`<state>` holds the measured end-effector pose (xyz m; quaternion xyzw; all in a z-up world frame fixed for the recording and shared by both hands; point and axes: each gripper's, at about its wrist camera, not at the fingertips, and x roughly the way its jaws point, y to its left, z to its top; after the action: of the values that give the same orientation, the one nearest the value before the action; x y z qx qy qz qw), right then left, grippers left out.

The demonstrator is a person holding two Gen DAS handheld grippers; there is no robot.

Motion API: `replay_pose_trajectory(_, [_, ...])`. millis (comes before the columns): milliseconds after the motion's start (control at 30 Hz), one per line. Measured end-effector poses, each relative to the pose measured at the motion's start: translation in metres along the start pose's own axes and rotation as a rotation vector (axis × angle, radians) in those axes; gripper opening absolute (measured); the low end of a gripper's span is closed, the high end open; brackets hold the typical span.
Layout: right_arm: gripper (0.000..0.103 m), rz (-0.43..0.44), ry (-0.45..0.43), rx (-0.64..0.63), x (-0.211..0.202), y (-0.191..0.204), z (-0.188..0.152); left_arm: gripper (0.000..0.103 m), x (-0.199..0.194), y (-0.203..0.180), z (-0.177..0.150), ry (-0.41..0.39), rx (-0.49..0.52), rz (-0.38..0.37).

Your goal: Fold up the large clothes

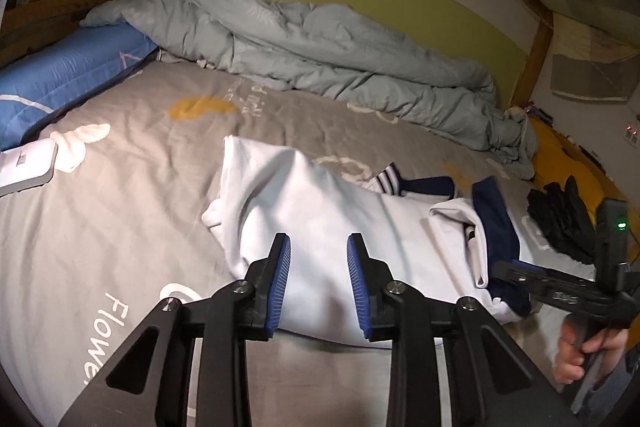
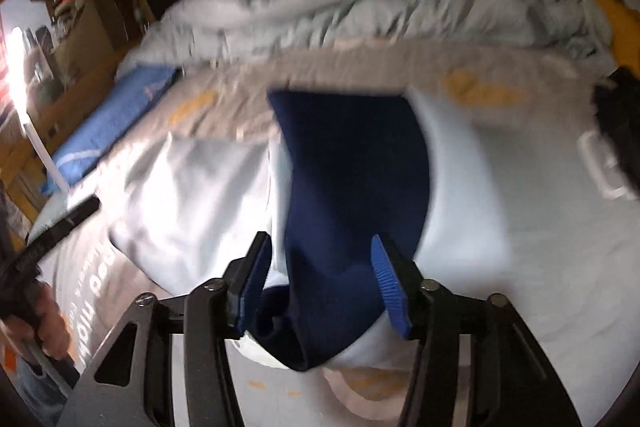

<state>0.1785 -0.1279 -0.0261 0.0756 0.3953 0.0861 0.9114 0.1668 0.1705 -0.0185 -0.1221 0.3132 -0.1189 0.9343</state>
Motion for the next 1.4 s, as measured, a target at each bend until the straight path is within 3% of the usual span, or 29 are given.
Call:
replay_pose_trajectory(67, [0.038, -0.028, 0.003, -0.002, 0.021, -0.001, -0.001, 0.039, 0.005, 0.006, -0.004, 0.009, -0.004, 0.036])
replay_pose_trajectory(200, [0.033, -0.049, -0.014, -0.006, 0.045, -0.005, 0.009, 0.083, 0.01, 0.019, -0.008, 0.023, -0.058, 0.072])
replay_pose_trajectory(300, [0.031, -0.067, -0.009, 0.011, 0.055, -0.006, 0.023, 0.085, 0.021, 0.036, -0.009, 0.076, -0.149, 0.071])
replay_pose_trajectory(433, [0.03, -0.092, -0.018, 0.03, 0.057, -0.003, 0.031, 0.085, 0.045, 0.057, -0.017, 0.182, -0.264, -0.012])
replay_pose_trajectory(500, [0.03, -0.053, -0.012, 0.054, 0.048, -0.004, 0.028, 0.085, 0.058, 0.069, -0.027, 0.222, -0.33, -0.083])
replay_pose_trajectory(667, [0.025, 0.115, -0.005, 0.06, 0.011, 0.0, 0.01, 0.085, 0.06, 0.063, -0.029, 0.162, -0.3, -0.157])
replay_pose_trajectory(700, [0.025, 0.13, -0.009, 0.045, 0.005, 0.003, 0.007, 0.084, 0.063, 0.062, -0.03, 0.152, -0.304, -0.177])
replay_pose_trajectory(733, [0.024, 0.124, -0.017, 0.021, 0.0, 0.006, 0.004, 0.075, 0.064, 0.062, -0.03, 0.143, -0.308, -0.18])
replay_pose_trajectory(767, [0.023, 0.105, -0.023, -0.009, -0.003, 0.008, 0.002, 0.056, 0.067, 0.062, -0.029, 0.132, -0.317, -0.184])
replay_pose_trajectory(867, [0.016, 0.099, 0.008, 0.002, 0.013, 0.004, -0.001, 0.036, 0.074, 0.065, -0.03, 0.083, -0.396, -0.223])
replay_pose_trajectory(933, [0.011, 0.129, 0.044, 0.062, 0.035, -0.007, -0.002, 0.022, 0.069, 0.058, -0.026, 0.039, -0.372, -0.214])
replay_pose_trajectory(1033, [0.009, 0.156, 0.036, 0.093, 0.041, -0.013, 0.001, 0.017, 0.049, 0.032, -0.013, -0.043, -0.248, -0.199])
replay_pose_trajectory(1200, [0.009, 0.162, 0.068, 0.015, 0.035, -0.01, 0.0, 0.016, 0.012, -0.043, 0.017, -0.134, -0.065, -0.279])
replay_pose_trajectory(1333, [0.009, 0.215, 0.098, 0.065, 0.019, -0.026, -0.002, 0.016, 0.004, -0.119, 0.029, -0.166, 0.03, -0.393])
replay_pose_trajectory(1400, [0.014, 0.235, 0.074, 0.118, -0.004, -0.042, -0.001, 0.016, 0.012, -0.16, 0.027, -0.151, 0.09, -0.452])
